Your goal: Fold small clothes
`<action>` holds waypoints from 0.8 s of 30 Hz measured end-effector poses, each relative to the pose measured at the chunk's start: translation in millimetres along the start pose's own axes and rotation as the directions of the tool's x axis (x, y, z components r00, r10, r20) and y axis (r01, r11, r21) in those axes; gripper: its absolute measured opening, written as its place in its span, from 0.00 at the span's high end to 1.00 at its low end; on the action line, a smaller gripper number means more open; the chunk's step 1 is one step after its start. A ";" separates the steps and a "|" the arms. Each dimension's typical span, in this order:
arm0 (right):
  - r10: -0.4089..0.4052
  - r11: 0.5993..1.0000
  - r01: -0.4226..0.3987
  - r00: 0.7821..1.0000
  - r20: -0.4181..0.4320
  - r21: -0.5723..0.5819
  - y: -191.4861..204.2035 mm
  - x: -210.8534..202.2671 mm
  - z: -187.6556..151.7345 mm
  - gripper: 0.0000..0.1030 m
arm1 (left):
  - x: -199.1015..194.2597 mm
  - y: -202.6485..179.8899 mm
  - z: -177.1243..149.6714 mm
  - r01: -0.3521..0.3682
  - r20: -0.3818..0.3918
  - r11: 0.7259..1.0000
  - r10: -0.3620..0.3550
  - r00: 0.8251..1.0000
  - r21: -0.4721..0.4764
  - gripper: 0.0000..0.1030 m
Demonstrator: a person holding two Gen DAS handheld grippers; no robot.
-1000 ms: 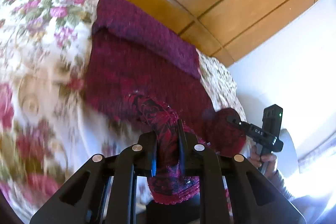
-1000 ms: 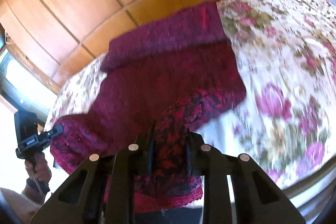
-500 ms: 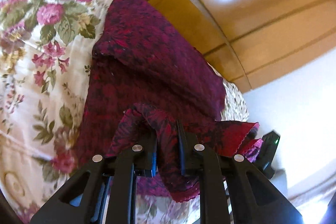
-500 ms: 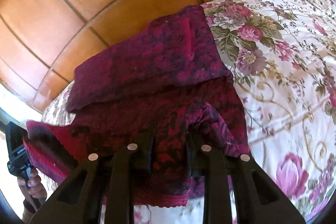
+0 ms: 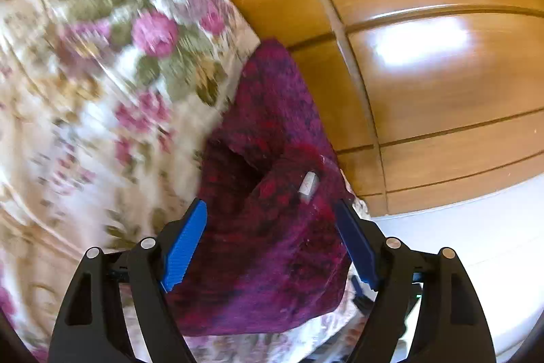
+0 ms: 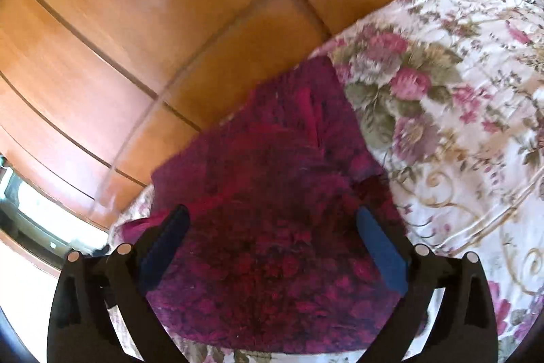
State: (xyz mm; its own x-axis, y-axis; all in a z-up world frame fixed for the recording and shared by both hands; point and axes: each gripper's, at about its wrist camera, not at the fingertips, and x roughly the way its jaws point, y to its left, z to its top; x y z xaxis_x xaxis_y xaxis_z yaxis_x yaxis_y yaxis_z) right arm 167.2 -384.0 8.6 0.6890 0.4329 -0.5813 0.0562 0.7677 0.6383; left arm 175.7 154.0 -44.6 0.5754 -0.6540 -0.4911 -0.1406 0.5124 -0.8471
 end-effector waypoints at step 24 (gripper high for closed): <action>-0.147 0.976 0.128 0.984 -0.096 -0.175 -8.4 -25.0 -86.0 0.75 | -21.4 2.5 -100.7 -0.160 -0.051 0.895 0.198 0.979 0.417 0.89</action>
State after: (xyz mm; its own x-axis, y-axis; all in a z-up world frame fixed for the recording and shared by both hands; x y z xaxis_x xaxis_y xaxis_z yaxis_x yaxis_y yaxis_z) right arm 87.3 -360.6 -25.6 0.6005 0.3589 -0.7145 0.0170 0.8876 0.4602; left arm 81.9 113.2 -56.6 0.4943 -0.5668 -0.6591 0.1185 0.7951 -0.5949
